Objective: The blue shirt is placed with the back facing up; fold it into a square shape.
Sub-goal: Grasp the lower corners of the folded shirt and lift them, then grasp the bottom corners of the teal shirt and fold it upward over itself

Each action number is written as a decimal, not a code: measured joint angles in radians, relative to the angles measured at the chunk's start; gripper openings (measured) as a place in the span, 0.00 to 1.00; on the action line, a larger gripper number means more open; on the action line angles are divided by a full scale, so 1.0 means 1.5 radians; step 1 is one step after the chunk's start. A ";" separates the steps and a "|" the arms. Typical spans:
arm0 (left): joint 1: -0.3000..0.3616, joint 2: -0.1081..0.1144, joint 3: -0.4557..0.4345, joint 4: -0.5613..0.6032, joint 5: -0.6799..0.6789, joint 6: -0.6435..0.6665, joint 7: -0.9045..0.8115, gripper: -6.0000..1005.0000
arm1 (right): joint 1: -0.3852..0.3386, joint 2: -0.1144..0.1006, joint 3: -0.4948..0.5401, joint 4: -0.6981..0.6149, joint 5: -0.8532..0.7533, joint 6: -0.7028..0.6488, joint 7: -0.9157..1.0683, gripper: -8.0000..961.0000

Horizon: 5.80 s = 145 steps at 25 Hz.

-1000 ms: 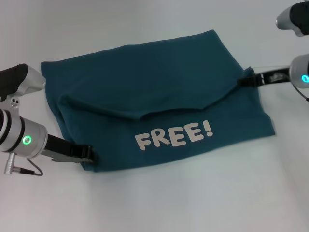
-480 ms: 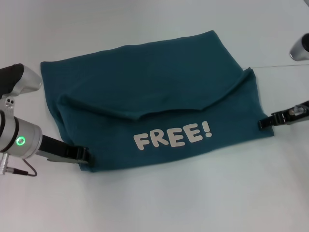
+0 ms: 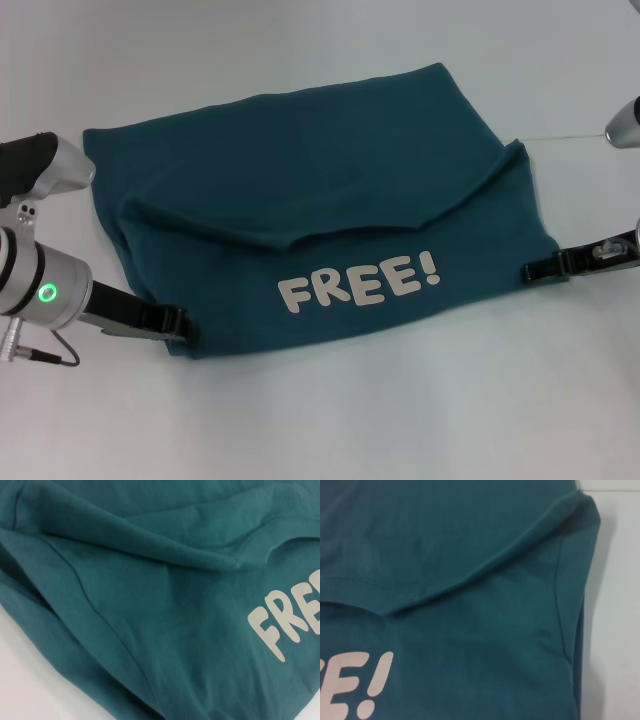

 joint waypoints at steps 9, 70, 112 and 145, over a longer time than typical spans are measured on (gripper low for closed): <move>0.000 -0.001 0.000 0.000 0.000 0.007 0.000 0.04 | 0.008 0.002 -0.002 0.024 0.000 0.023 -0.010 0.95; 0.052 0.058 -0.197 0.061 0.076 0.514 0.160 0.04 | -0.072 -0.011 0.020 -0.193 0.040 -0.604 -0.278 0.15; 0.039 -0.002 -0.112 0.162 0.029 -0.060 0.068 0.04 | 0.054 0.008 0.019 -0.111 0.055 -0.063 -0.056 0.15; 0.051 -0.030 -0.125 0.066 0.046 -0.350 0.048 0.14 | 0.115 0.008 -0.005 0.070 0.106 0.234 -0.031 0.21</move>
